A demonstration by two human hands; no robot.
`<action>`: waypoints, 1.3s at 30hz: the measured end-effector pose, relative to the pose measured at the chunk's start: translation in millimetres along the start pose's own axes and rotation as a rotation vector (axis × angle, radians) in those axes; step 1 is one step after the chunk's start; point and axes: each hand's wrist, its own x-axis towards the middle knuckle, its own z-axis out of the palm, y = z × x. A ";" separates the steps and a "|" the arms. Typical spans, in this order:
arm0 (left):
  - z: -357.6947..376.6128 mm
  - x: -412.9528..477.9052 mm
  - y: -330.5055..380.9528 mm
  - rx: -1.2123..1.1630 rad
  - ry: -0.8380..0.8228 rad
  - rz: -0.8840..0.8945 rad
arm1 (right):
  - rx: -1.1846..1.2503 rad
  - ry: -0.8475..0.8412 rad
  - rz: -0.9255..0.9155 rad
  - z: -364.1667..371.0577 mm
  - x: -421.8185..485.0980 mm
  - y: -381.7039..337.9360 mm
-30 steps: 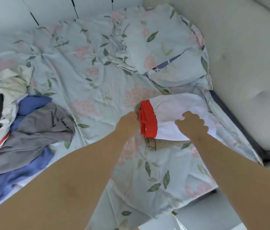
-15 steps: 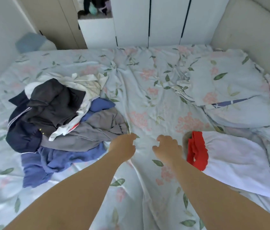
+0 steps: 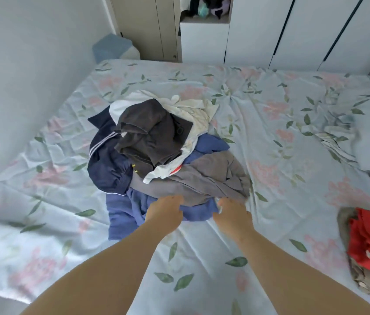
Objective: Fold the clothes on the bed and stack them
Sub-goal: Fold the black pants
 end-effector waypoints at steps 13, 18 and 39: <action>-12.8 97.1 -126.0 -0.059 -0.013 0.060 | 0.008 0.020 0.133 45.3 65.2 -88.1; -10.5 164.6 -139.5 -0.094 -0.013 0.069 | -0.013 0.033 0.165 43.0 109.3 -94.9; 11.4 275.2 -139.7 -0.346 0.108 0.021 | 0.120 0.017 0.239 66.9 155.1 -80.3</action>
